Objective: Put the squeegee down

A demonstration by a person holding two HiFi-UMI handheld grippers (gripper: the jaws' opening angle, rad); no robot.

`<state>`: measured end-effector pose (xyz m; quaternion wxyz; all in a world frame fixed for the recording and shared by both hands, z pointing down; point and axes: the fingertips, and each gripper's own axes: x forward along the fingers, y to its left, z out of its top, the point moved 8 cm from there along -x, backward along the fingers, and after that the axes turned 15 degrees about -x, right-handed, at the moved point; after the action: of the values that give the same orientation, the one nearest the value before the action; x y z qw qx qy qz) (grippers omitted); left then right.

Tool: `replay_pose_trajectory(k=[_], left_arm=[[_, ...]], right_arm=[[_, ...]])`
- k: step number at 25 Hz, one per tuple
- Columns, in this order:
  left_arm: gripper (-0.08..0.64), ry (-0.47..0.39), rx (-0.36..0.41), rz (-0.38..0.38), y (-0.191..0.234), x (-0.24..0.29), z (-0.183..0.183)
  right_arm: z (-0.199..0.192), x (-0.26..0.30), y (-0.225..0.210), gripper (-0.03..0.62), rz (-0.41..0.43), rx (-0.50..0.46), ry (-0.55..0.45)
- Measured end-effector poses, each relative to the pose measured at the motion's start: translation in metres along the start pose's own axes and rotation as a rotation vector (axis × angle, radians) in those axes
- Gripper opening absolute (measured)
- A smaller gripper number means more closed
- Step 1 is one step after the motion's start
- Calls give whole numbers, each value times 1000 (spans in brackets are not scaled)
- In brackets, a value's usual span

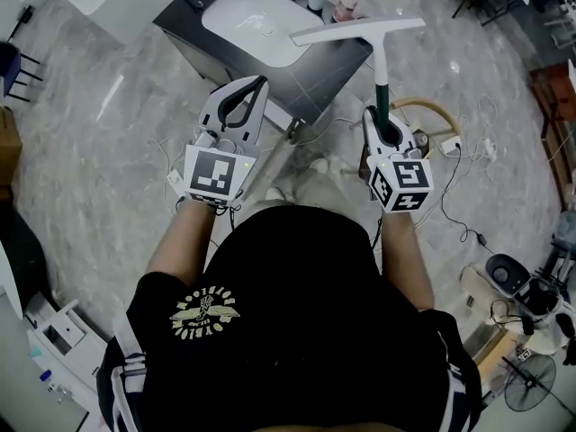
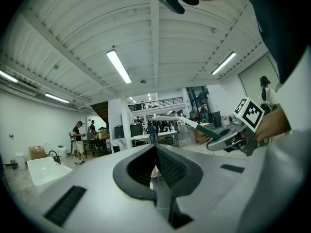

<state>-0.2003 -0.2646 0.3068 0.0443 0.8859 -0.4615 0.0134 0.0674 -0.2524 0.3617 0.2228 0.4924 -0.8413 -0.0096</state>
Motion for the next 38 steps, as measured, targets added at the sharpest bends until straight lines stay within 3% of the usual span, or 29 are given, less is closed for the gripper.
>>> replay_pose_trajectory(k=[9,11,13,17,23,38], left_arm=[[23,2,40,-4,11,41,-5],[23,35,49,7,18,51,-9],[23,68,44,26,26,61,-12],[23,35,46,22,34,82,-11],[23,61,29,13,45,121,-38],[23,115,2,15,44,149,-68]], right_arm=[[-48,58,-25,40,43,69,87],[-57,74,-31,40,55,84,104],[-64,88,-36,40,65,93,120],[-78,106,-45,40,76,112,162],[-118,147,-55,40,94,148,254],[-169,193,-53,40,107,267,368]])
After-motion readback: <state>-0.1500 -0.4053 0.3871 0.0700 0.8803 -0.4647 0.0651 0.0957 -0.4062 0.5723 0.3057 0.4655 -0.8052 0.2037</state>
